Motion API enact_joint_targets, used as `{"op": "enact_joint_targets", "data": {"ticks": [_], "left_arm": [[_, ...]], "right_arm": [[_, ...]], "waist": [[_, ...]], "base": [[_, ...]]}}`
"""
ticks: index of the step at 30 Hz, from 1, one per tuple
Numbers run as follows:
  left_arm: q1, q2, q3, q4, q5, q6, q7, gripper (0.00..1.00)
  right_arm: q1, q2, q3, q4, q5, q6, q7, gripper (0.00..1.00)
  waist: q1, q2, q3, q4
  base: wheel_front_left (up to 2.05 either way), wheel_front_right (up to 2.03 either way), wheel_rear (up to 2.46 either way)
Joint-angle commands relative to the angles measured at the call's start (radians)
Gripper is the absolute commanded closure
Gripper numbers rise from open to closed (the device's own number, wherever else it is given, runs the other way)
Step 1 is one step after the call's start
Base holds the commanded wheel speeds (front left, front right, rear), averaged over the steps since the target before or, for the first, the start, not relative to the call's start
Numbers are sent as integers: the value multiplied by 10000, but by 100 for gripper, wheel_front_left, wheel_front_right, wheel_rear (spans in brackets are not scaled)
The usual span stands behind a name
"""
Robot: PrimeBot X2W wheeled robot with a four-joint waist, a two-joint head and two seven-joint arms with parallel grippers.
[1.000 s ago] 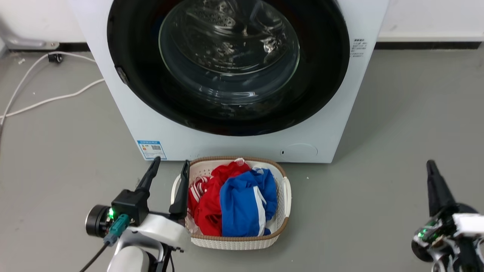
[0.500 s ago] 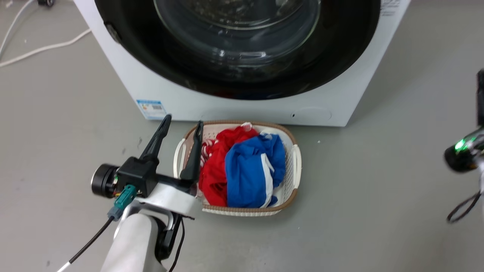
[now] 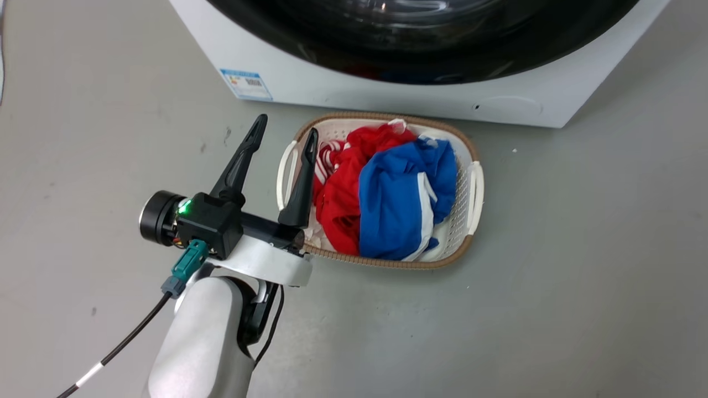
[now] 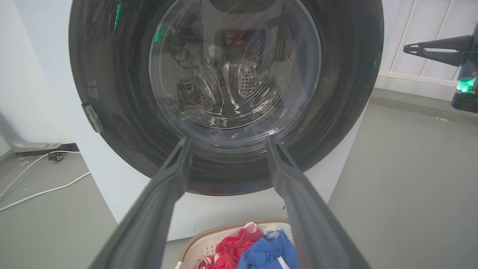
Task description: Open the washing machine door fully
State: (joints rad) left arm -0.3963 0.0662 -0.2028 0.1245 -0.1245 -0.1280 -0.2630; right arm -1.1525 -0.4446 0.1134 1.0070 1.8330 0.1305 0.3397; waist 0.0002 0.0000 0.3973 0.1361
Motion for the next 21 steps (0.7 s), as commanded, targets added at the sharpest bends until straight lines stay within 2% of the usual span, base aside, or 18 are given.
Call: {"op": "enact_joint_targets", "data": {"ticks": [1,6,12,21], "left_arm": [[-155,-28,-42,-66,62,-16,-25,0],[-337,-82,-88,-239,94,-12,-25,0],[-505,-116,-118,-346,219,-8,-25,0],[-505,-146,-70,-300,129,-1,-25,0]], "right_arm": [[-329,-14,202,196,-118,4,132,100],[-1849,188,1034,1147,-629,4,501,100],[-2825,473,1485,1886,-958,4,654,100],[-2752,697,1760,2158,-934,4,1938,100]], "waist": [[-2,0,308,196],[-2,0,811,330],[-2,0,1134,408],[-2,0,1045,371]], "base": [[0,0,0],[0,0,0],[0,0,0],[0,0,0]]}}
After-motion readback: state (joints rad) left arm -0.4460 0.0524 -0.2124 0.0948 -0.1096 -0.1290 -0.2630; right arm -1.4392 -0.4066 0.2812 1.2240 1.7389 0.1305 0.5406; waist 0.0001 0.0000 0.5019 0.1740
